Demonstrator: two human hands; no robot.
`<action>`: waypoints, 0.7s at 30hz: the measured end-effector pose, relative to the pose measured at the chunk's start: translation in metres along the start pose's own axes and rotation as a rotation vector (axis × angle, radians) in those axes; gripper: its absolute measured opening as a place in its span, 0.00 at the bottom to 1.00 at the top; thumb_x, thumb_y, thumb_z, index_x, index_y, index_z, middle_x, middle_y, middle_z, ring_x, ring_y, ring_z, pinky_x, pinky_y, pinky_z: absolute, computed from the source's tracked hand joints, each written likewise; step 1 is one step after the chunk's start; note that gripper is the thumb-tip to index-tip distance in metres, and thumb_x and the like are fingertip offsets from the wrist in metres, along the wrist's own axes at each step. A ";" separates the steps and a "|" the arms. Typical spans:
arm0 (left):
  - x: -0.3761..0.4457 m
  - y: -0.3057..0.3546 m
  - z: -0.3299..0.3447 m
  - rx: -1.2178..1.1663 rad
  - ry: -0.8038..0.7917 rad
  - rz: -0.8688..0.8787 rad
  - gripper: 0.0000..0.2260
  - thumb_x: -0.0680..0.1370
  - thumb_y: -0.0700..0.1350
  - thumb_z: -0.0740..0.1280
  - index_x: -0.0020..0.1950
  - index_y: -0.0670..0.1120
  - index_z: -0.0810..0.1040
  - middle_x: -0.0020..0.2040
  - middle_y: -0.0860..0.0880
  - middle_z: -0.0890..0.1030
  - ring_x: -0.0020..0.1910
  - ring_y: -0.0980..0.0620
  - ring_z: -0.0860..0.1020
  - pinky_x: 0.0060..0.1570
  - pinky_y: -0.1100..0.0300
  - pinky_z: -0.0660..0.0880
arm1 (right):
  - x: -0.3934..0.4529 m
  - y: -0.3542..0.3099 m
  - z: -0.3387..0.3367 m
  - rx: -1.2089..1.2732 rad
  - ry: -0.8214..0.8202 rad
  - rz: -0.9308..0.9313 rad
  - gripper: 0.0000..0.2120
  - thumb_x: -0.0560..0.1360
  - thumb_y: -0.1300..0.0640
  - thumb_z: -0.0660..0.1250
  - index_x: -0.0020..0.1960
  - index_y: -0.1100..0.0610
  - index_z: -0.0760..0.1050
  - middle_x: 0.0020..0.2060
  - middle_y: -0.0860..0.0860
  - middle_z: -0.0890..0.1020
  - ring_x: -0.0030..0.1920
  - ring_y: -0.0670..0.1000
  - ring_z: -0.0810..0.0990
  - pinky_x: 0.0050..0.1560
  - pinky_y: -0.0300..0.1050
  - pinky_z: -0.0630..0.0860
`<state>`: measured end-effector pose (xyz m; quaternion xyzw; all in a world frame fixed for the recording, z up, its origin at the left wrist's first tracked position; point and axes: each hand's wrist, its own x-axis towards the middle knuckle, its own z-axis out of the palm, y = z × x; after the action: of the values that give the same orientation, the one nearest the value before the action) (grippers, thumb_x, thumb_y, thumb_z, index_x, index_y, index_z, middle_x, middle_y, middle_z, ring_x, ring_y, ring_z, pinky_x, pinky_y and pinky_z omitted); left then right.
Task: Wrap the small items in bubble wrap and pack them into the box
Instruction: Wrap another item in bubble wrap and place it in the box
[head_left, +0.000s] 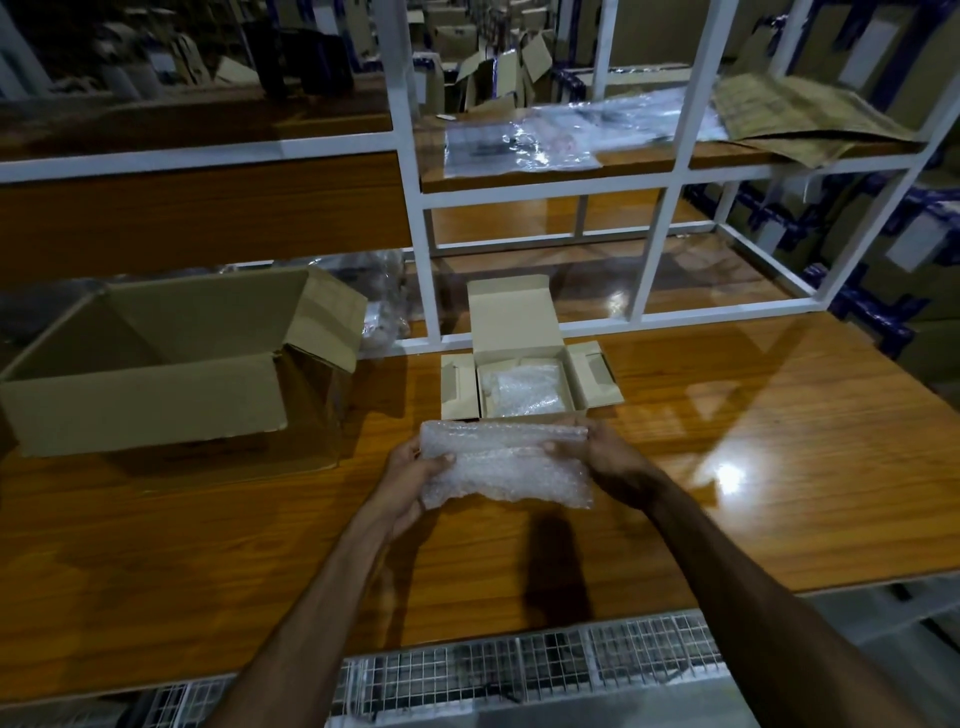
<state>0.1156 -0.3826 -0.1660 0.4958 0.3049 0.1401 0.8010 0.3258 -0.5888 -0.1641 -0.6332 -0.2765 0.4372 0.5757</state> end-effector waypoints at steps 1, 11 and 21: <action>0.000 0.000 0.000 -0.050 -0.004 -0.007 0.20 0.79 0.31 0.70 0.70 0.42 0.76 0.63 0.39 0.84 0.60 0.38 0.84 0.51 0.48 0.85 | -0.001 0.005 0.001 0.081 0.005 0.024 0.18 0.78 0.59 0.73 0.67 0.60 0.77 0.62 0.59 0.83 0.60 0.60 0.85 0.55 0.55 0.83; 0.008 0.014 0.008 -0.028 -0.062 -0.005 0.11 0.80 0.27 0.62 0.58 0.34 0.80 0.56 0.34 0.83 0.44 0.46 0.86 0.37 0.58 0.83 | -0.004 0.009 -0.018 0.064 -0.016 -0.044 0.08 0.78 0.72 0.66 0.52 0.66 0.82 0.56 0.58 0.84 0.57 0.60 0.82 0.52 0.49 0.83; 0.027 0.021 0.013 0.165 -0.254 -0.129 0.12 0.83 0.30 0.59 0.62 0.32 0.80 0.63 0.34 0.82 0.64 0.36 0.82 0.62 0.45 0.81 | 0.002 -0.012 -0.049 -0.184 -0.016 0.051 0.13 0.72 0.69 0.62 0.45 0.62 0.86 0.60 0.57 0.82 0.64 0.60 0.79 0.58 0.53 0.82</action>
<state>0.1462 -0.3674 -0.1529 0.5530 0.2431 -0.0009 0.7969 0.3708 -0.6089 -0.1552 -0.6867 -0.3039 0.4294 0.5017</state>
